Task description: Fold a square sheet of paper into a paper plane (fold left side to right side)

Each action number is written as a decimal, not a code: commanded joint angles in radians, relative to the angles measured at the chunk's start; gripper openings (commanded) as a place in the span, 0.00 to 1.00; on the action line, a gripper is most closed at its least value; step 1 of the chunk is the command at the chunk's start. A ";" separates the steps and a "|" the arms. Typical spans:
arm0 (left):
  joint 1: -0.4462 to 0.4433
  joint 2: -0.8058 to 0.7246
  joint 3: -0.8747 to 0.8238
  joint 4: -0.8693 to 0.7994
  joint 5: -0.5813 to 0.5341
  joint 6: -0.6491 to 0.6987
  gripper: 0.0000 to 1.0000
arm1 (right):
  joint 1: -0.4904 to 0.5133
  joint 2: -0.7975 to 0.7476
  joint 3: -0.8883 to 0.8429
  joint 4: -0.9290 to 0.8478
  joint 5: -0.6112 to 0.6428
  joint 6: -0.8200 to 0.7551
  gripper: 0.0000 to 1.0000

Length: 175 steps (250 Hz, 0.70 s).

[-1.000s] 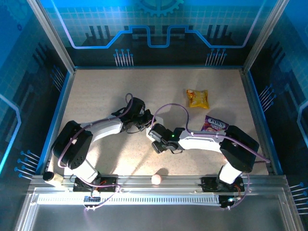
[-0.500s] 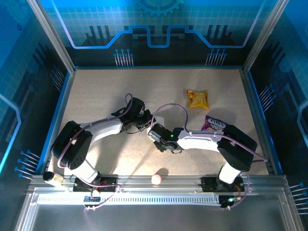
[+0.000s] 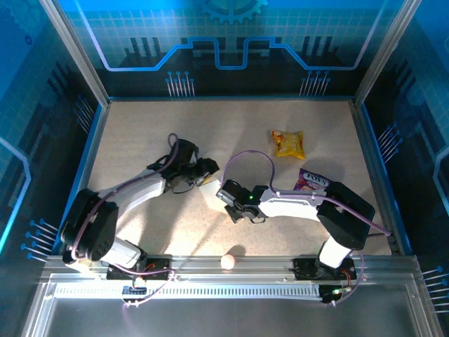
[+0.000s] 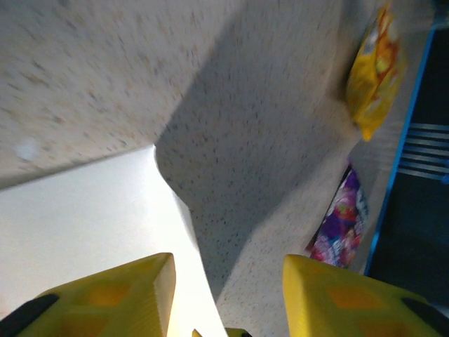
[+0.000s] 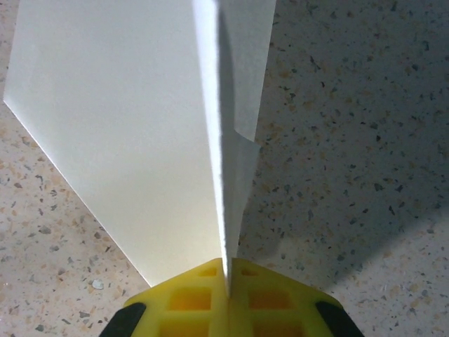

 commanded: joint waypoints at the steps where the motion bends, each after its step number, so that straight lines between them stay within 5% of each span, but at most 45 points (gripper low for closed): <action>1: 0.084 -0.108 -0.054 -0.084 0.036 0.065 0.49 | -0.012 0.003 0.012 -0.033 0.011 -0.013 0.00; 46: 0.184 -0.228 -0.138 -0.150 0.080 0.095 0.51 | -0.005 0.048 0.051 -0.062 0.000 -0.057 0.00; 175: 0.185 -0.182 -0.300 -0.022 0.204 0.032 0.44 | -0.040 0.102 0.103 -0.070 -0.108 -0.023 0.00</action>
